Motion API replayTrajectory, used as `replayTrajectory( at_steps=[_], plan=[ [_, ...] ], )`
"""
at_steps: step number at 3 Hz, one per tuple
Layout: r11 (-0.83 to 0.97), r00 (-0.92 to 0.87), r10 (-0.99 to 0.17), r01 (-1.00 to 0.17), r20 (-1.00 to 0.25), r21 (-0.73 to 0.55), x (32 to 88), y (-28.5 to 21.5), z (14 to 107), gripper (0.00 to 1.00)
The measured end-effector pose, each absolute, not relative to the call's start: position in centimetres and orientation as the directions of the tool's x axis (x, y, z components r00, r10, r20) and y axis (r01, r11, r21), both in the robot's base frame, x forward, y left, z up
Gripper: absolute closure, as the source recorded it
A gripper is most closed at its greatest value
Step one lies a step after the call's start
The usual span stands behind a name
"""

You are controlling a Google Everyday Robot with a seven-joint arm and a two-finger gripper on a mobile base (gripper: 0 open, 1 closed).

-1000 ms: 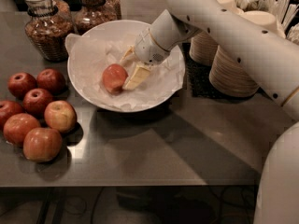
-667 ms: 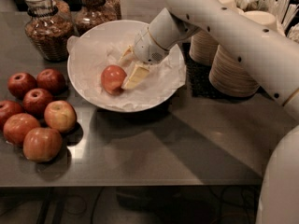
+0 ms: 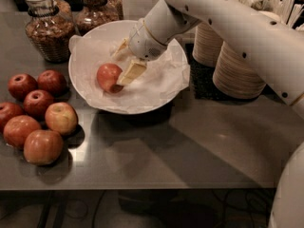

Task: Pick apple from white bowl

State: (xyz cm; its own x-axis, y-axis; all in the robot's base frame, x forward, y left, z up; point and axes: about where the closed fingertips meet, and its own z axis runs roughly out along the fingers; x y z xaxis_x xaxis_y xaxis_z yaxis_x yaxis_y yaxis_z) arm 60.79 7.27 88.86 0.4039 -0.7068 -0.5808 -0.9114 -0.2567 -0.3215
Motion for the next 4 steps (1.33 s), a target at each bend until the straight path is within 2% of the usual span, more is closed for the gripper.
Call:
replayTrajectory(
  at_steps=[1,2,3,4],
  plan=[
    [-0.268,0.418,-0.704,-0.905,-0.574,-0.331,60.3,7.6,89.6,0.11],
    [-0.268,0.418,-0.704,-0.905,-0.574,-0.331,60.3,7.6,89.7,0.00],
    [-0.259,0.407,-0.712,-0.910,-0.572,-0.324,60.3,6.9,89.3,0.00],
    [-0.207,0.350,-0.742,-0.931,-0.572,-0.301,60.5,4.5,87.8,0.17]
  ],
)
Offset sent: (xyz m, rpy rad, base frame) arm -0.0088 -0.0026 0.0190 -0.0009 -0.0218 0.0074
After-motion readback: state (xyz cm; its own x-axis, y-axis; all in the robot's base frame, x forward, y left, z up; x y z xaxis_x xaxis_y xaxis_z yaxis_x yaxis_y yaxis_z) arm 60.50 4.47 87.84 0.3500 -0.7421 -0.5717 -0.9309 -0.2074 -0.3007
